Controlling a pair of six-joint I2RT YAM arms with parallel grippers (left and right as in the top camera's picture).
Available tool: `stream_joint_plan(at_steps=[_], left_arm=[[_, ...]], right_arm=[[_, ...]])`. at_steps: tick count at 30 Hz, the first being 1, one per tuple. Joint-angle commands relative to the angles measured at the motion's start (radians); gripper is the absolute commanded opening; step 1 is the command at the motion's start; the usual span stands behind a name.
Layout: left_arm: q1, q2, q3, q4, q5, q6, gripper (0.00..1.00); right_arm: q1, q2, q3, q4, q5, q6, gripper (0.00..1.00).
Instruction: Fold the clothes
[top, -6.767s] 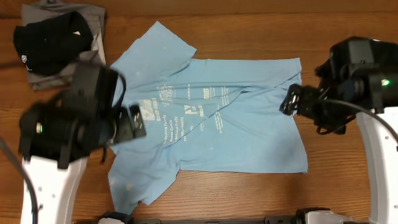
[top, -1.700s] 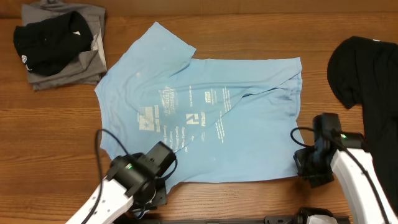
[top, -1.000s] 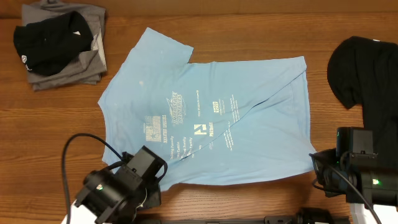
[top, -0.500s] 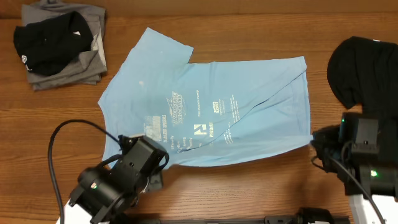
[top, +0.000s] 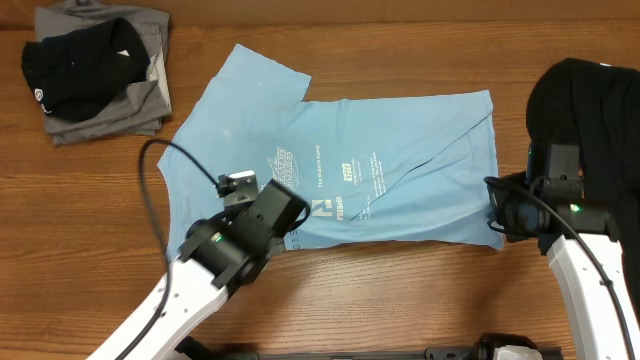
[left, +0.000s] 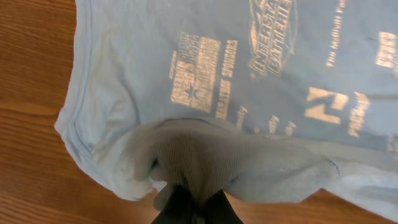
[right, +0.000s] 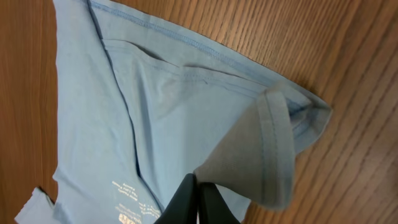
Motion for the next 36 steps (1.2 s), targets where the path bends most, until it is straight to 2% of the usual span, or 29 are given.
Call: stream_joint_plan(at_steps=[1, 11, 12, 14, 15, 16, 17, 18, 19, 21, 24, 28, 29, 30, 32, 34, 36], left_arm=[[0.015, 0.070, 0.020, 0.028, -0.094, 0.005, 0.04], [0.133, 0.225, 0.020, 0.182, -0.107, 0.019, 0.10], [0.142, 0.235, 0.020, 0.206, -0.102, 0.033, 0.13], [0.153, 0.248, 0.020, 0.255, -0.099, 0.059, 0.31], [0.156, 0.253, 0.020, 0.282, -0.100, 0.072, 0.45], [0.158, 0.257, 0.020, 0.307, -0.100, 0.084, 0.60], [0.158, 0.261, 0.020, 0.327, -0.100, 0.097, 0.76], [0.158, 0.262, 0.020, 0.348, -0.099, 0.118, 0.93], [0.158, 0.264, 0.020, 0.364, -0.099, 0.138, 1.00], [0.158, 0.263, 0.026, 0.372, -0.100, 0.173, 1.00], [0.158, 0.259, 0.069, 0.296, -0.071, 0.185, 1.00], [0.158, 0.249, 0.180, 0.086, 0.036, 0.186, 1.00], [0.158, 0.249, 0.182, 0.073, 0.055, 0.186, 0.91], [0.158, 0.252, 0.174, 0.065, 0.116, 0.186, 0.71], [0.158, 0.262, 0.161, 0.066, 0.158, 0.186, 0.58], [0.158, 0.283, 0.148, 0.064, 0.167, 0.186, 0.58], [0.158, 0.314, 0.141, 0.065, 0.168, 0.209, 0.67]], right_arm=[[-0.004, 0.030, 0.026, 0.018, 0.002, -0.002, 0.04], [-0.004, 0.136, 0.025, 0.124, 0.003, -0.002, 0.04], [-0.004, 0.148, 0.025, 0.140, 0.003, -0.002, 0.04], [-0.004, 0.177, 0.025, 0.185, 0.002, -0.003, 0.04], [-0.004, 0.191, 0.025, 0.205, 0.002, -0.003, 0.15], [-0.004, 0.209, 0.025, 0.231, 0.002, -0.004, 0.33], [-0.004, 0.227, 0.025, 0.258, 0.002, -0.018, 0.55], [-0.004, 0.242, 0.025, 0.282, 0.002, -0.043, 0.88], [-0.004, 0.259, 0.025, 0.312, -0.002, -0.090, 1.00], [-0.004, 0.280, 0.026, 0.356, -0.012, -0.220, 1.00], [-0.004, 0.275, 0.034, 0.339, -0.013, -0.358, 1.00], [-0.004, 0.231, 0.097, 0.191, -0.045, -0.402, 1.00], [-0.004, 0.227, 0.100, 0.185, -0.079, -0.418, 1.00], [-0.004, 0.225, 0.100, 0.188, -0.184, -0.458, 1.00], [-0.003, 0.226, 0.097, 0.186, -0.265, -0.475, 1.00], [-0.003, 0.226, 0.096, 0.171, -0.302, -0.475, 1.00], [0.000, 0.226, 0.096, 0.148, -0.308, -0.475, 1.00]])
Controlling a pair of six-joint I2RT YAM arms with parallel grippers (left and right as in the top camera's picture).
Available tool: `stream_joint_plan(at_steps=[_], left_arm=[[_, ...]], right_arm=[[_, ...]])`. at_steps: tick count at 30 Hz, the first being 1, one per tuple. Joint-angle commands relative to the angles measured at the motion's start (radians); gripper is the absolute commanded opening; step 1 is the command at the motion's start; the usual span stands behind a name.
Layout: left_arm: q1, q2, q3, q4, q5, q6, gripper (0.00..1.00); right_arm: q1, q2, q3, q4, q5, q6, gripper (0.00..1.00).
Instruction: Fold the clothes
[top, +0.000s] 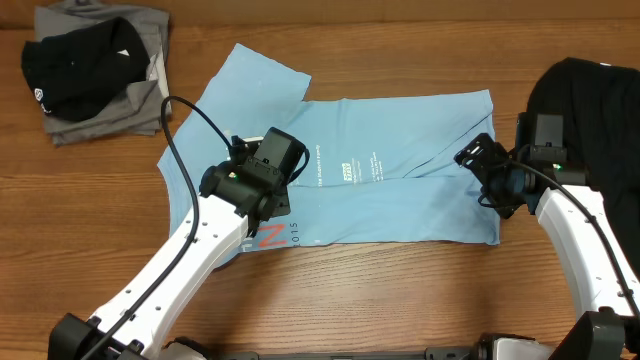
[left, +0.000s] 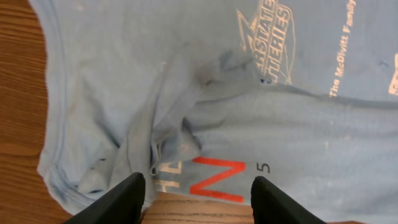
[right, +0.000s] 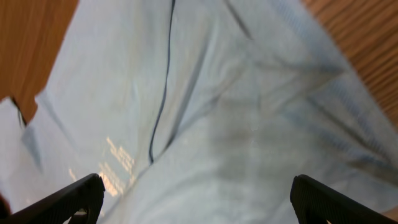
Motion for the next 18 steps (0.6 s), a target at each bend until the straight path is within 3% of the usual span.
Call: stream_joint_plan(at_steps=[1, 2, 7, 18], left_arm=[[0.005, 0.065, -0.017, -0.003, 0.058, 0.043, 0.71], [0.005, 0.090, -0.017, -0.003, 0.056, 0.064, 0.77], [0.034, 0.207, -0.017, 0.011, 0.036, 0.094, 0.80], [0.179, 0.315, -0.017, 0.010, 0.035, 0.138, 0.73]], right_arm=[[0.001, -0.021, 0.024, -0.031, -0.099, -0.039, 1.00], [0.004, -0.021, 0.024, -0.045, -0.099, -0.039, 1.00], [0.019, -0.022, 0.024, -0.100, -0.099, -0.039, 1.00], [0.019, -0.021, 0.024, -0.120, -0.079, -0.069, 1.00]])
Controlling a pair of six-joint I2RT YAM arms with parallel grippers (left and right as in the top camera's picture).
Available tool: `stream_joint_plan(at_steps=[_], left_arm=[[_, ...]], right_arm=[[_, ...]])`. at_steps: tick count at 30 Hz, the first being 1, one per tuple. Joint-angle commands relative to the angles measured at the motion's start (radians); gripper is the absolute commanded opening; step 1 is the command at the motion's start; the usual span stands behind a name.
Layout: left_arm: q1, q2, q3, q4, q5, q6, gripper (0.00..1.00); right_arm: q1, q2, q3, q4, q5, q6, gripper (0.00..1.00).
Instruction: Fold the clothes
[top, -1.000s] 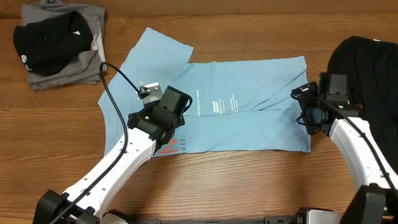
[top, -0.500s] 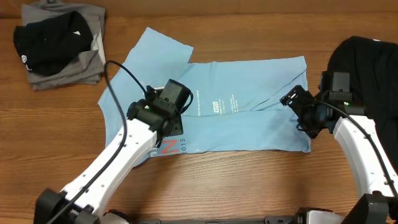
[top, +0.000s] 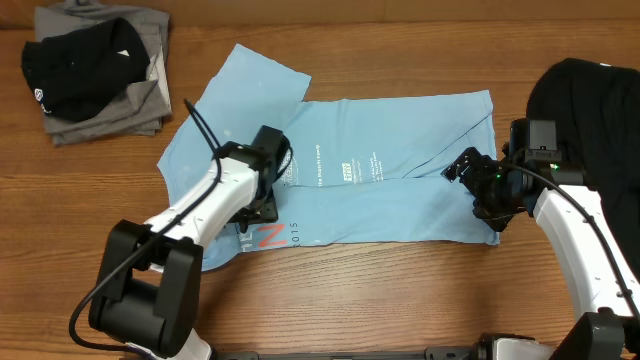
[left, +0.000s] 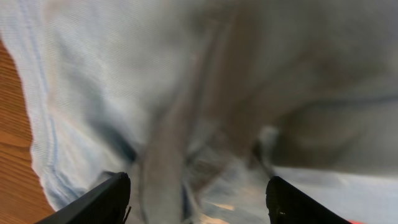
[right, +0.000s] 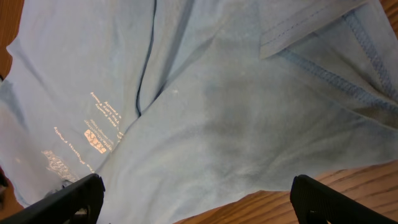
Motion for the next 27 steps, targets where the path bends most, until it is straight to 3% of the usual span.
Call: stream_joint_plan(at_steps=[1, 5, 14, 16, 21, 27], left_arm=[[0.035, 0.005, -0.002, 0.011, 0.003, 0.067, 0.73], [0.044, 0.005, -0.002, 0.046, 0.040, 0.183, 0.76], [0.043, 0.005, -0.002, 0.098, 0.048, 0.303, 0.72], [0.043, 0.005, -0.002, 0.098, 0.048, 0.313, 0.68], [0.042, 0.005, -0.002, 0.092, 0.053, 0.351, 0.44], [0.042, 0.005, -0.002, 0.092, 0.052, 0.381, 0.46]], right_arm=[[0.004, -0.021, 0.024, 0.003, 0.011, -0.019, 1.00], [0.004, -0.021, 0.024, 0.008, 0.010, -0.019, 1.00], [0.004, -0.021, 0.024, 0.023, 0.010, -0.019, 1.00], [0.004, -0.021, 0.024, 0.024, 0.010, -0.019, 1.00], [0.004, -0.021, 0.024, 0.025, 0.010, -0.019, 1.00], [0.004, -0.021, 0.024, 0.026, 0.010, -0.019, 1.00]])
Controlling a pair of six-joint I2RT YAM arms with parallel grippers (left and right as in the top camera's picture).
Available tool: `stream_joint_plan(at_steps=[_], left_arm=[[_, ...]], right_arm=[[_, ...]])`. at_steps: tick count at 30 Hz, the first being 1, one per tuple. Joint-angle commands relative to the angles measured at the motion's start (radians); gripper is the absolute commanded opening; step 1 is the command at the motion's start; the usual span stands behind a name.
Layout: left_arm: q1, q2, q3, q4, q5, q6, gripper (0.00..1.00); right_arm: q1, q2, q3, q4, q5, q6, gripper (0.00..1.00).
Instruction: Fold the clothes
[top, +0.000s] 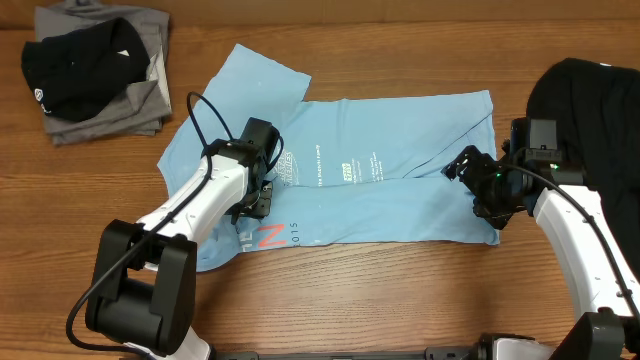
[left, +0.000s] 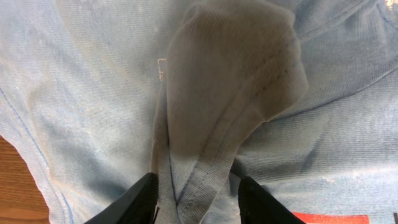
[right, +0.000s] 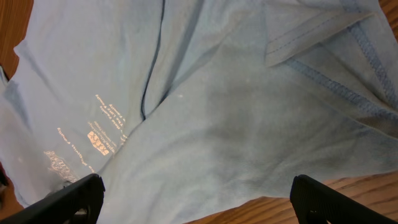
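A light blue T-shirt (top: 390, 190) lies on the wooden table, its near half folded over so a red print shows near the front edge. My left gripper (top: 255, 192) is low over the shirt's left end and open. Its two fingers stand on either side of a bunched, ribbed fold of fabric (left: 230, 112), with the left gripper (left: 196, 202) pressed close to the cloth. My right gripper (top: 482, 190) hovers open over the shirt's right end. In its own view the right gripper (right: 199, 199) has its fingers far apart above flat cloth and a stitched hem (right: 323, 59).
A stack of folded dark and grey clothes (top: 95, 70) sits at the far left corner. A black garment (top: 590, 110) lies at the right edge behind my right arm. Bare table (top: 400, 300) runs along the front of the shirt.
My left gripper has shifted slightly up and left on the shirt's left end; its view is now sharp, with a ribbed fold between its open fingers. The right gripper has hardly moved.
First both grippers were shut on the shirt's near edge, left at the left end, right at the right corner. Then both were open and that edge lay folded over the shirt, red print showing. After that my left gripper sat low on bunched fabric, where it stays.
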Motion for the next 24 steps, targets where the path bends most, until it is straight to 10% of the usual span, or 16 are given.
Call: stream_joint_plan(at_steps=[1, 24], left_arm=[[0.003, 0.005, -0.002, -0.001, 0.007, 0.039, 0.46], [0.004, 0.074, 0.005, 0.004, -0.002, 0.051, 0.18]], right_arm=[[0.004, -0.021, 0.024, 0.006, 0.010, -0.008, 1.00], [0.003, -0.021, -0.010, 0.008, 0.055, -0.008, 1.00]])
